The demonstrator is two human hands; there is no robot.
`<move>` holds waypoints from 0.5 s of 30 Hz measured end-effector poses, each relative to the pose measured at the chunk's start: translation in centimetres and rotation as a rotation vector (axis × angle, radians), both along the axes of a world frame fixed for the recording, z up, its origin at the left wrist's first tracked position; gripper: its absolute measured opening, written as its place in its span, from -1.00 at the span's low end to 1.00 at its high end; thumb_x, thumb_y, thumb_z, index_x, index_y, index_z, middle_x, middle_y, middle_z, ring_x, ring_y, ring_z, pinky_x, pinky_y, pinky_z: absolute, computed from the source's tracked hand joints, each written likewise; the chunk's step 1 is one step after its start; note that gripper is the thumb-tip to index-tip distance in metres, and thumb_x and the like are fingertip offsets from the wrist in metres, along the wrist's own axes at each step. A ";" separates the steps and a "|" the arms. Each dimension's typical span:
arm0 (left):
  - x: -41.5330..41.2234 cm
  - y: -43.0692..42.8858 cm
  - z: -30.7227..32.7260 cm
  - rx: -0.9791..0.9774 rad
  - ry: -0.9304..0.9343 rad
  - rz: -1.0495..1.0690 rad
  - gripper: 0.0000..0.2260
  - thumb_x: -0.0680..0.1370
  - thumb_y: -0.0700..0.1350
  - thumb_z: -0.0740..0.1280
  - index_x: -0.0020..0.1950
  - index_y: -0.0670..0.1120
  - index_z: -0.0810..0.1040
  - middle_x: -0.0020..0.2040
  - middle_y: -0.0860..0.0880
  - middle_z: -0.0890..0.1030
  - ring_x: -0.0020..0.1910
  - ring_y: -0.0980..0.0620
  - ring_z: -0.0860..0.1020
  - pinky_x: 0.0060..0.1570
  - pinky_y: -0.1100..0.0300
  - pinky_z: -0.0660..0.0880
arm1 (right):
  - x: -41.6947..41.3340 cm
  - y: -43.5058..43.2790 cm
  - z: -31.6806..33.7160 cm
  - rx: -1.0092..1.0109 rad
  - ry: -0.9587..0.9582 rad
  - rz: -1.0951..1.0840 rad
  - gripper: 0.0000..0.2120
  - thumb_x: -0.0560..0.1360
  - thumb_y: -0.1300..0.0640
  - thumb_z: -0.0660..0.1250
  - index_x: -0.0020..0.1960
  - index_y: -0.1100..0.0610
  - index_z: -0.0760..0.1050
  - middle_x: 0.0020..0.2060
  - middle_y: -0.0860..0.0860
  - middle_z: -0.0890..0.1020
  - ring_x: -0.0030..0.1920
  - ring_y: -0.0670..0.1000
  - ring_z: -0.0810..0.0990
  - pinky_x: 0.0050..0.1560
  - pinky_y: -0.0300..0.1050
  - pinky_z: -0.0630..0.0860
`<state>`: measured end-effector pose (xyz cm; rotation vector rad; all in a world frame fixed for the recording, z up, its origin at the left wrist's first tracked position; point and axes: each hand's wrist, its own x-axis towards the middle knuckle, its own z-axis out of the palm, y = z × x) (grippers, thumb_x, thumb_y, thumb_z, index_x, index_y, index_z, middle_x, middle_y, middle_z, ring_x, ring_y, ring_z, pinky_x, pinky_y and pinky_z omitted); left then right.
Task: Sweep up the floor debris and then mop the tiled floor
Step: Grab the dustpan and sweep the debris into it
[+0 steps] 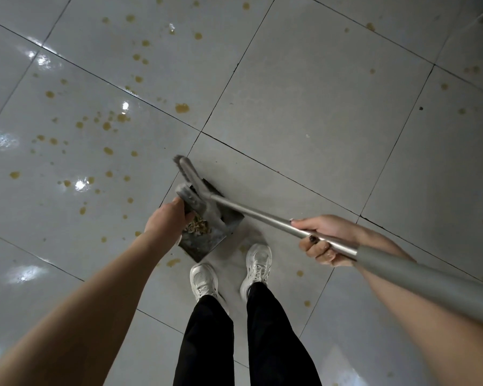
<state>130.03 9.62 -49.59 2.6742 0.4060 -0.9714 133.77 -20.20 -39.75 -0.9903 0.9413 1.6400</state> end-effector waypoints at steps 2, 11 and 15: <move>-0.1 0.4 0.0 0.007 0.011 -0.016 -0.72 0.57 0.01 0.25 0.09 -0.21 0.43 -0.38 0.02 0.39 -0.34 -0.02 0.44 -0.31 0.12 0.37 | 0.7 -1.1 0.7 -0.052 -0.076 0.037 -0.84 0.60 -0.02 0.10 -0.12 0.02 0.28 -0.56 -0.03 0.24 -0.75 -0.14 0.24 -0.76 -0.41 0.18; 1.0 2.4 1.3 0.064 -0.023 -0.113 -0.68 0.56 0.02 0.25 0.14 -0.21 0.42 -0.18 -0.17 0.58 -0.20 -0.18 0.57 -0.31 0.10 0.39 | 2.3 -1.0 1.8 -0.116 -0.338 0.039 -0.89 0.62 0.07 0.07 0.02 -0.04 0.37 -0.64 -0.06 0.31 -0.74 -0.15 0.23 -0.73 -0.44 0.20; 2.0 1.2 1.3 0.089 -0.035 -0.122 -0.67 0.56 0.06 0.26 0.12 -0.19 0.42 -0.23 -0.11 0.54 -0.25 -0.14 0.56 -0.31 0.11 0.42 | 2.3 -0.1 1.1 -0.122 -0.394 0.070 -0.85 0.63 0.09 0.06 -0.03 -0.03 0.39 -0.63 -0.06 0.31 -0.73 -0.14 0.24 -0.70 -0.43 0.20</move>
